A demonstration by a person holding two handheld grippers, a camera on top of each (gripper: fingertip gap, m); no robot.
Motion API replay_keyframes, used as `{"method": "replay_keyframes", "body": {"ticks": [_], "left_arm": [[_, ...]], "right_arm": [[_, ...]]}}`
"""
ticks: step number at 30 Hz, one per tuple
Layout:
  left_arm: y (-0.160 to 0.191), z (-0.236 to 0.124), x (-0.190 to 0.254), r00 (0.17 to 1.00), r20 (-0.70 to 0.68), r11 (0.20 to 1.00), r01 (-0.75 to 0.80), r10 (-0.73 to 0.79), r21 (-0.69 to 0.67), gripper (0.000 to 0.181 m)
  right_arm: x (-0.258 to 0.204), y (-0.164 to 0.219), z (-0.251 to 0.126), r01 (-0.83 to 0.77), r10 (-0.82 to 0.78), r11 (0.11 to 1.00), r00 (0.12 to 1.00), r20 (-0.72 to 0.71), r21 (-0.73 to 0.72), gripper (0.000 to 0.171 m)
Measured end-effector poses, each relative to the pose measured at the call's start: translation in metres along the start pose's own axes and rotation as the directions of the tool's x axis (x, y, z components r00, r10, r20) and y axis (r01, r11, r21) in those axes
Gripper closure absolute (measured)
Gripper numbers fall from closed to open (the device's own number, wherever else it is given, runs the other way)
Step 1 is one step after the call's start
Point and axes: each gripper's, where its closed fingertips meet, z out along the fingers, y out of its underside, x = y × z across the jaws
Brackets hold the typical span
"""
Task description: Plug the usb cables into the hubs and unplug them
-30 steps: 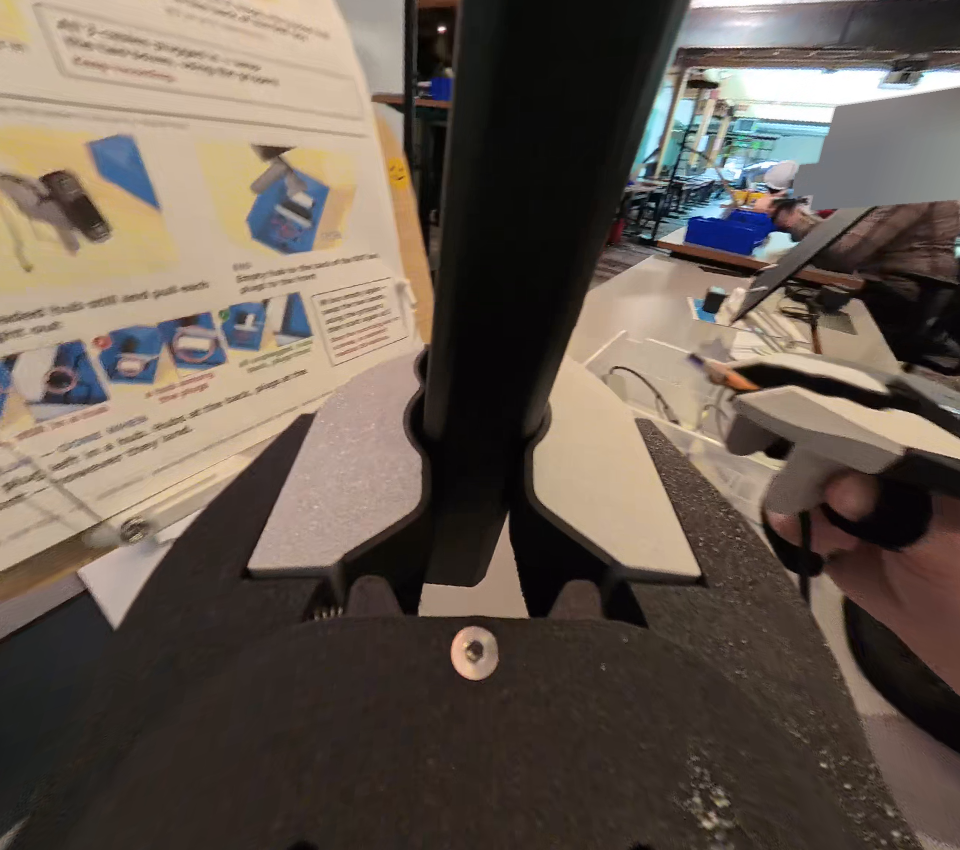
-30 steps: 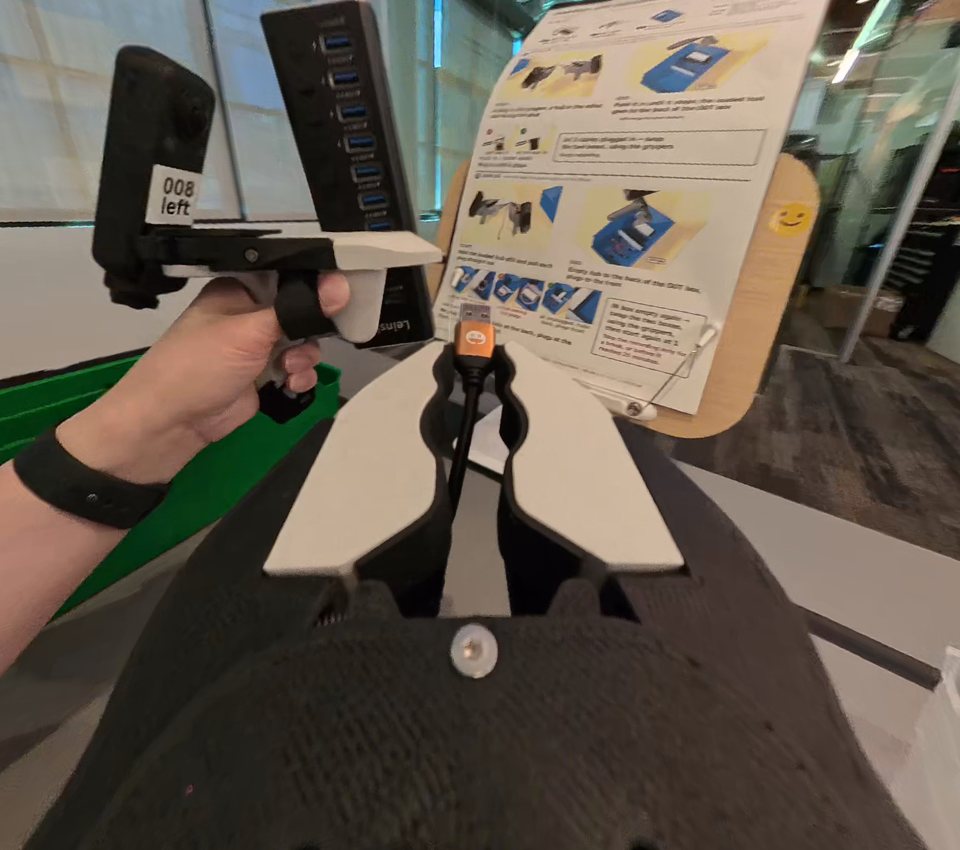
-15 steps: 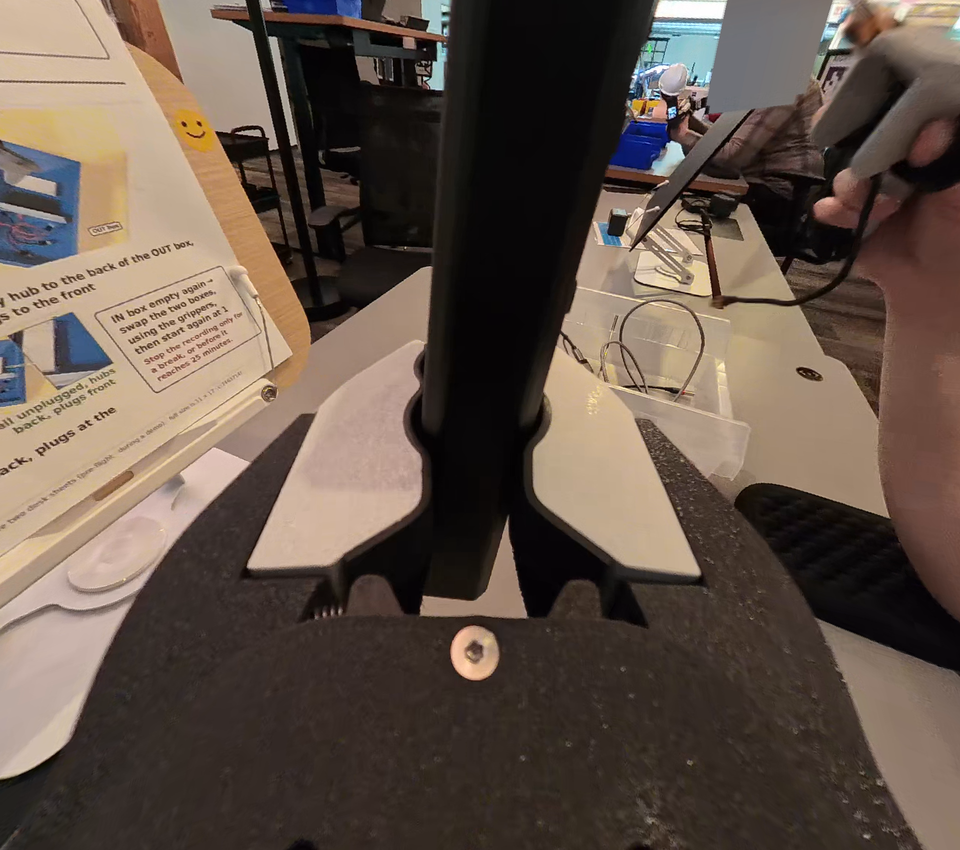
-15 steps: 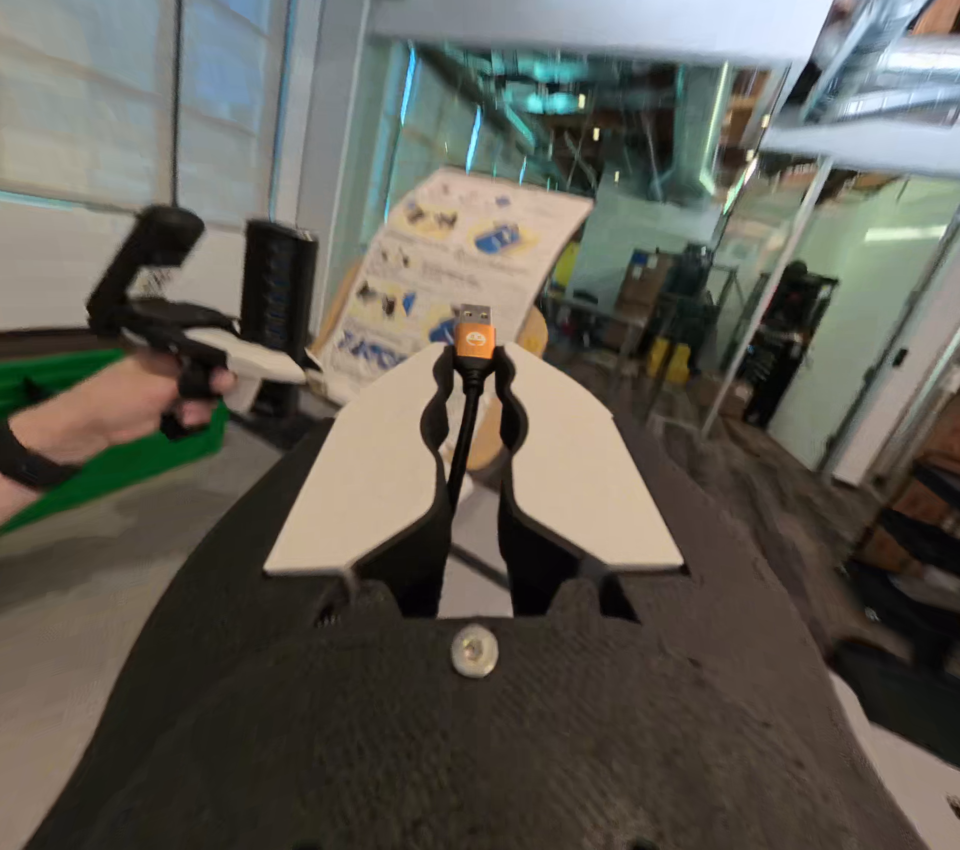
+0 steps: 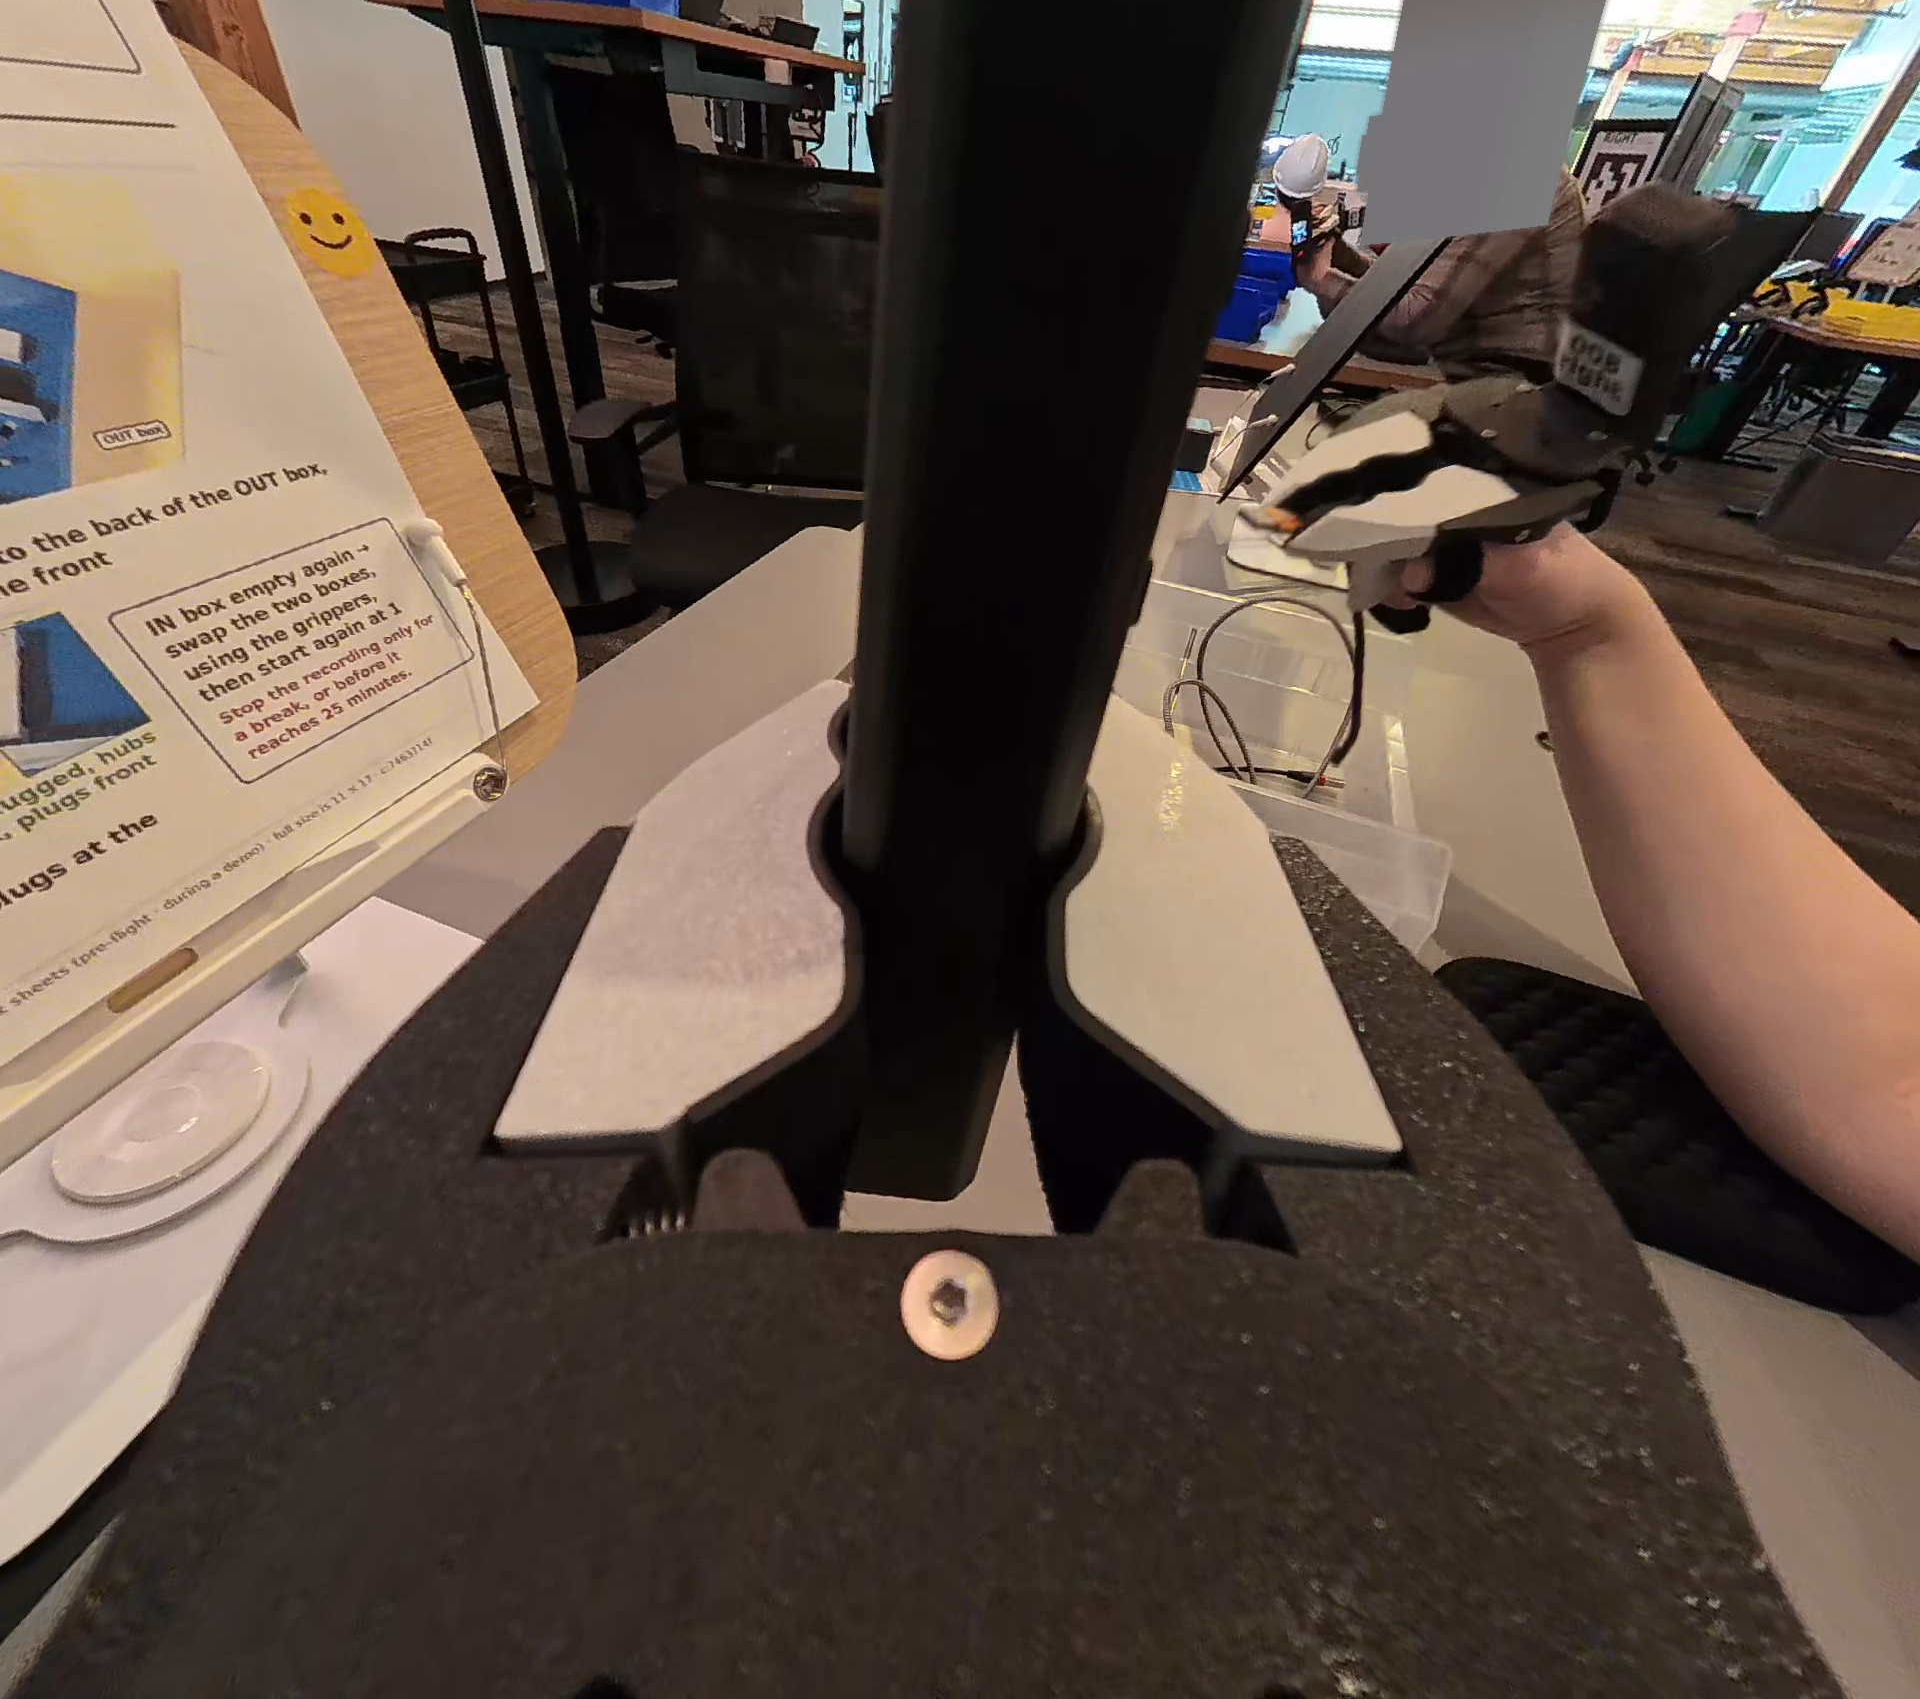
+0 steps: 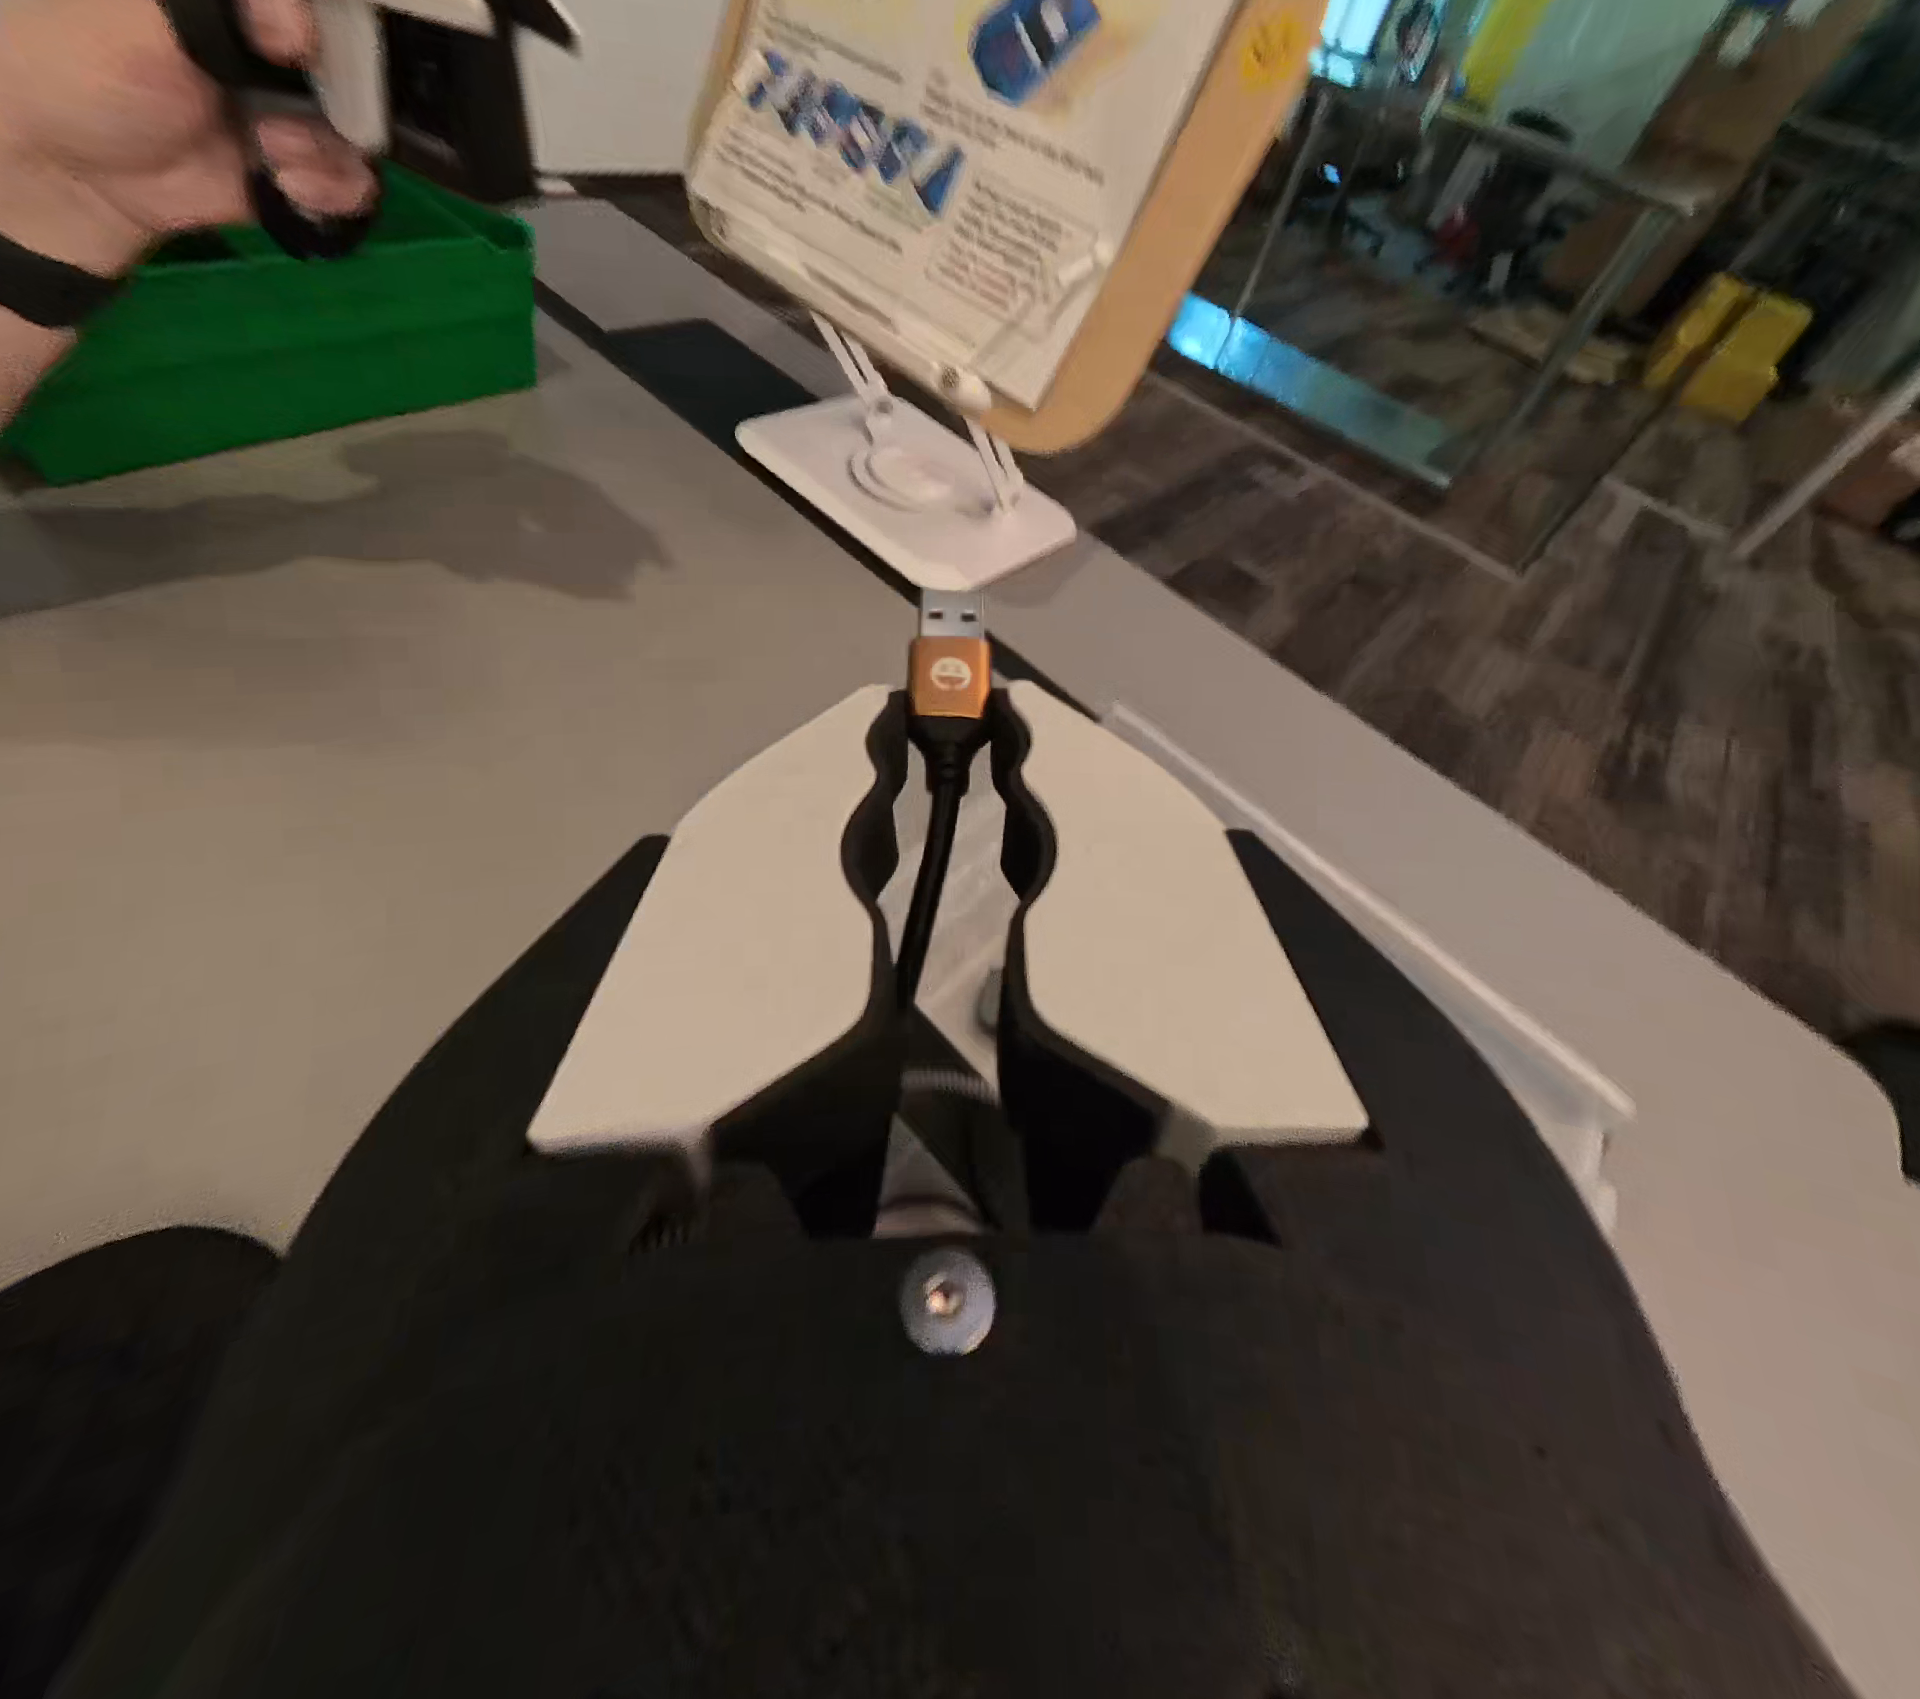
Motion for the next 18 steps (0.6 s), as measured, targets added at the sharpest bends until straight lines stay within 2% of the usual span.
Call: {"method": "replay_keyframes", "body": {"ticks": [2, 5, 7, 10, 16, 18], "left_arm": [[0.001, 0.001, 0.001, 1.000, 0.001, 1.000, -0.006, 0.006, -0.007, 0.150], [0.003, 0.004, 0.003, 1.000, -0.007, 1.000, -0.010, 0.010, -0.018, 0.150], [0.005, 0.006, 0.005, 1.000, -0.012, 1.000, -0.012, 0.011, -0.026, 0.150], [0.007, 0.008, 0.008, 1.000, -0.019, 0.999, -0.014, 0.013, -0.039, 0.150], [0.011, 0.013, 0.012, 0.999, -0.032, 0.998, -0.019, 0.017, -0.062, 0.150], [0.012, 0.014, 0.013, 0.999, -0.034, 0.998, -0.020, 0.018, -0.067, 0.150]], "right_arm": [[-0.014, -0.017, 0.000, 0.055, -0.057, 0.997, 0.998, 0.041, 0.045, 0.155], [-0.027, 0.008, 0.006, 0.095, -0.084, 0.991, 0.990, 0.110, -0.097, 0.155], [-0.032, 0.045, 0.008, 0.052, -0.009, 0.968, 0.985, 0.170, -0.245, 0.155], [-0.039, 0.090, 0.005, -0.096, 0.207, 0.902, 0.952, 0.226, -0.420, 0.155], [-0.021, 0.162, -0.002, -0.288, 0.406, 0.705, 0.913, 0.037, -0.648, 0.155], [-0.015, 0.175, -0.005, -0.339, 0.436, 0.654, 0.899, -0.028, -0.676, 0.139]]}}
